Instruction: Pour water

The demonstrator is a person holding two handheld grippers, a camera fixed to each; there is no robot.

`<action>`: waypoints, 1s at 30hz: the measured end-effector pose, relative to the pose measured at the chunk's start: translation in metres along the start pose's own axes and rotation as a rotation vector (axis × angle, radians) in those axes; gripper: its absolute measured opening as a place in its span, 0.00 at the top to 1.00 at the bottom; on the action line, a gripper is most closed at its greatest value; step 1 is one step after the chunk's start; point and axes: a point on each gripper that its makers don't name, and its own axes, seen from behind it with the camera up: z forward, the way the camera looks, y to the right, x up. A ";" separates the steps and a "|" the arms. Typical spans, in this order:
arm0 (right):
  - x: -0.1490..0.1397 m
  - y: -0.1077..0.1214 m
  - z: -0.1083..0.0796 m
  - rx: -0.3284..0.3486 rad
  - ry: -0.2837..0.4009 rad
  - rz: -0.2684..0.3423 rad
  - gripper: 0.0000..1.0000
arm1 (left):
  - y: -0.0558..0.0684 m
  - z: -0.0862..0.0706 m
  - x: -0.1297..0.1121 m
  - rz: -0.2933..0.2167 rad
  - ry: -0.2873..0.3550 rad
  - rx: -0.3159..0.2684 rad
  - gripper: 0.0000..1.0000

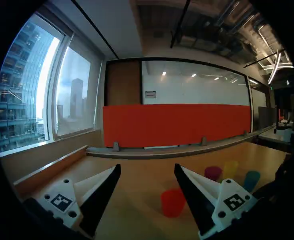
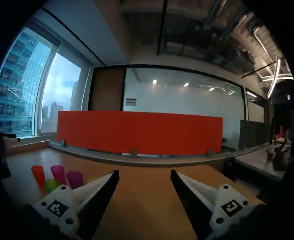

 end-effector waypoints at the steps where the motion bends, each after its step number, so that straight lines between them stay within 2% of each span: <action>1: 0.006 0.000 0.000 0.003 -0.003 -0.003 0.00 | -0.001 0.001 0.006 -0.003 0.000 -0.001 0.01; 8: 0.047 -0.005 0.003 0.031 -0.020 -0.008 0.00 | -0.003 0.009 0.052 -0.019 0.012 -0.021 0.01; 17: 0.097 -0.010 0.006 0.069 -0.020 0.029 0.00 | -0.006 0.019 0.102 -0.031 0.022 -0.045 0.01; 20: 0.109 -0.011 0.007 0.082 -0.011 0.029 0.00 | -0.003 0.019 0.114 -0.032 0.020 -0.067 0.01; 26: 0.115 -0.014 0.009 0.111 -0.008 0.041 0.00 | 0.006 0.018 0.126 -0.031 0.024 -0.120 0.01; 30: 0.114 -0.024 0.008 0.169 -0.021 0.059 0.00 | 0.018 0.016 0.127 -0.028 0.011 -0.181 0.01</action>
